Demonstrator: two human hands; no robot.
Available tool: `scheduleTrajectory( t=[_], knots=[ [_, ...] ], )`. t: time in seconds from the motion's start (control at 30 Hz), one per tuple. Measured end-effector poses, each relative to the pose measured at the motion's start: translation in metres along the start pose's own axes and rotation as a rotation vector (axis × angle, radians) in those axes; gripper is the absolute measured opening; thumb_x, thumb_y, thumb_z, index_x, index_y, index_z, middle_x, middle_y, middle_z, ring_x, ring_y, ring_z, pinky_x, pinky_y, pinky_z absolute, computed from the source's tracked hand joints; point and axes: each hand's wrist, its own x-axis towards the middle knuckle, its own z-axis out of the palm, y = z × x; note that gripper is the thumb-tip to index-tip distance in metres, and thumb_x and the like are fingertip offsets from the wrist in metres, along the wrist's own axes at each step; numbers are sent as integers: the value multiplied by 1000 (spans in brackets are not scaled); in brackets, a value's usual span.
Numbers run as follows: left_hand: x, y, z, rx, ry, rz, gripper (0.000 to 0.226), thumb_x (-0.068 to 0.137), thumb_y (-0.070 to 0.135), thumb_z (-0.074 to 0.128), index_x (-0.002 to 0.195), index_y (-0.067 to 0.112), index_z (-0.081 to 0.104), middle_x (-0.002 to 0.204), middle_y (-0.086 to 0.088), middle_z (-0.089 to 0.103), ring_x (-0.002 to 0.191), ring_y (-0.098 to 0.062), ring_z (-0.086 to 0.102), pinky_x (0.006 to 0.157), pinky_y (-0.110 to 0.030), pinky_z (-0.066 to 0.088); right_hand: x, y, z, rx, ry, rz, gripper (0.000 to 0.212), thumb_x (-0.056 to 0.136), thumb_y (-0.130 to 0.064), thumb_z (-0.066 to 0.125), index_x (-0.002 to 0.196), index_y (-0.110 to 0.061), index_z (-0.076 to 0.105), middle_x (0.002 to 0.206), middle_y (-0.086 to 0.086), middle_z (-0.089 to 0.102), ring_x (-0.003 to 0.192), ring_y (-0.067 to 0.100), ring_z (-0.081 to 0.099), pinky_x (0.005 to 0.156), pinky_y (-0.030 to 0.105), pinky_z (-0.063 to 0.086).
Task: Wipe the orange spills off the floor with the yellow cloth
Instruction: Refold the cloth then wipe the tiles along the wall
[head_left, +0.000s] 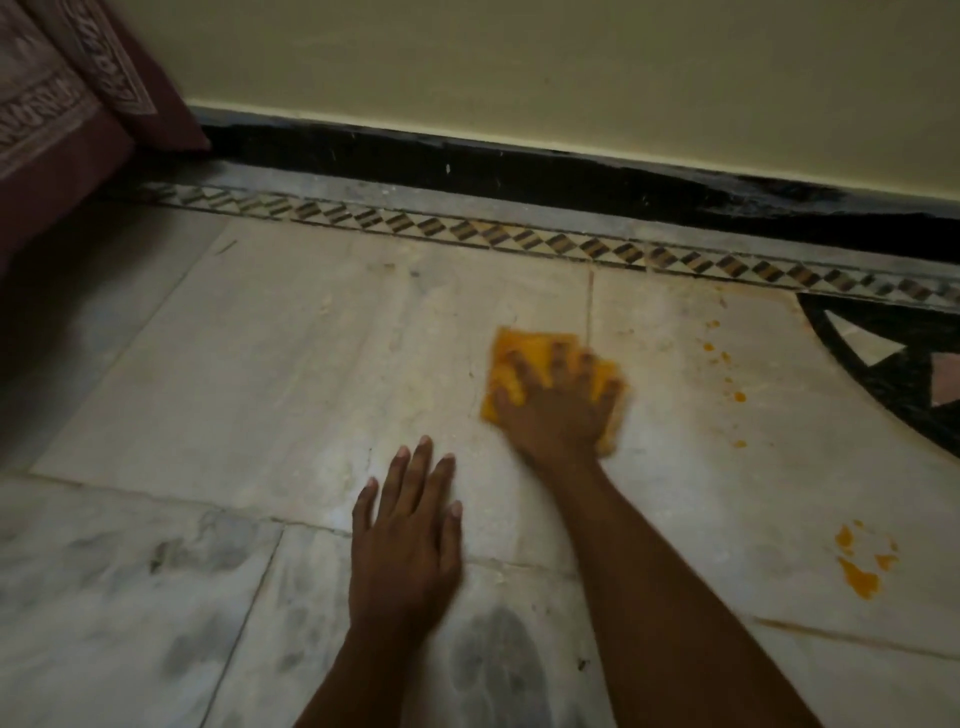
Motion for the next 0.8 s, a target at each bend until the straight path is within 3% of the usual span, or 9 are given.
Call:
scheduleTrajectory(
  t=[0.1,0.2,0.27,0.33,0.4,0.53,0.63,0.7,0.8],
  knots=[
    [-1,1,-3,-4,-7,0,56,105,47,30,159,35,36,173,14,16,160,-9,13,126,-43,17,-68,4,18,-72,141,-246,59,93,-73,39,151,-58,37,171,0,25,157,35,23,122,68,8],
    [0,2,-5,-16,-31,2,58,105,49,24,161,35,31,174,13,11,160,-8,6,128,-44,13,-110,66,11,-134,117,-222,63,91,-76,38,152,-59,33,171,-1,25,156,34,26,121,65,15],
    [0,2,-4,-16,-44,-7,59,105,49,21,162,37,26,174,13,7,160,-6,2,129,-45,11,-81,91,-2,-172,120,-24,66,89,-78,33,152,-58,35,170,0,27,154,36,28,120,65,17],
    [1,1,-1,-11,-39,-4,58,105,49,22,162,38,25,174,14,6,160,-6,0,129,-45,10,-26,78,-15,-99,89,266,68,90,-80,26,154,-59,28,173,-1,17,158,36,14,122,67,8],
    [1,-2,0,1,-34,-6,58,105,50,22,162,39,26,174,15,6,160,-6,0,128,-44,9,37,39,-23,36,33,393,70,92,-81,22,157,-57,16,175,-2,3,159,38,-3,121,70,-3],
    [2,-1,-1,8,-34,-11,58,105,50,22,161,38,31,174,15,8,160,-6,4,126,-43,11,66,-37,-11,-28,-82,-60,62,97,-75,22,157,-59,13,174,-6,-5,160,33,-10,120,68,-13],
    [2,-1,-4,12,-51,-15,58,105,50,23,161,36,31,174,15,7,161,-7,4,127,-43,11,0,-17,0,-112,-60,-318,58,96,-75,26,153,-66,17,174,-12,3,161,27,1,123,65,-6],
    [2,-1,-5,16,-62,-5,59,105,50,22,162,36,30,174,14,7,161,-8,4,127,-44,11,-41,32,0,-151,9,-319,59,93,-78,23,151,-67,22,173,-11,13,159,27,13,122,63,2],
    [2,-1,-1,17,-58,-13,60,105,51,19,163,37,26,174,15,3,160,-6,-2,127,-44,9,-14,86,-17,-145,-1,28,69,88,-79,12,154,-61,22,173,-5,14,158,31,15,123,64,6]
  ],
)
